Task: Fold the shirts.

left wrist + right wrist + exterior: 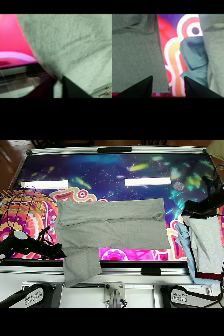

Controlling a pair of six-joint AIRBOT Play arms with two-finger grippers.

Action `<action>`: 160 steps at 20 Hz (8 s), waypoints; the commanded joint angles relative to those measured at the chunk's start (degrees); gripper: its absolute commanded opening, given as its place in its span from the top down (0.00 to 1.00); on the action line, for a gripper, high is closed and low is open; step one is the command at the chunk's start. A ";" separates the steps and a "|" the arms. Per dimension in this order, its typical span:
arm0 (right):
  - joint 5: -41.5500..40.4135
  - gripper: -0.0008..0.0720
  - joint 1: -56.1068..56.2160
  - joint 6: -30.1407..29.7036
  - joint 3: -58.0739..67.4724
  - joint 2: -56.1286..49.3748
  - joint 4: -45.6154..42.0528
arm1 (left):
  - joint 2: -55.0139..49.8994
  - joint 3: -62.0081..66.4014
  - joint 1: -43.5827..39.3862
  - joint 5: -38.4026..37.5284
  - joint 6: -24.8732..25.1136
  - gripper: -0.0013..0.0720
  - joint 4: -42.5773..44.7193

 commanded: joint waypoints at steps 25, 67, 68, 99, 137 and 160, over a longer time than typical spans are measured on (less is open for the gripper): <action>-7.04 0.51 1.31 0.04 -25.75 -6.58 10.03 | 0.85 4.85 -1.46 -1.53 -0.07 0.94 -2.54; -12.63 0.12 7.63 1.88 18.05 -33.07 14.73 | -29.22 58.71 -2.19 -2.80 -4.55 0.15 -7.48; -12.63 0.12 8.57 2.01 18.05 -33.14 13.35 | -28.72 58.71 -2.75 -2.73 -4.57 0.15 -7.50; 9.27 0.90 22.14 18.01 18.03 19.17 14.49 | -41.97 57.81 -55.34 34.53 -1.53 0.94 -40.59; -18.86 0.12 18.62 1.53 -17.73 -13.79 29.20 | -1.79 57.09 -6.47 0.44 -13.22 0.94 6.38; 4.46 0.90 -21.40 6.97 8.28 14.95 5.75 | -1.66 57.11 -6.54 -2.12 -11.87 0.94 5.73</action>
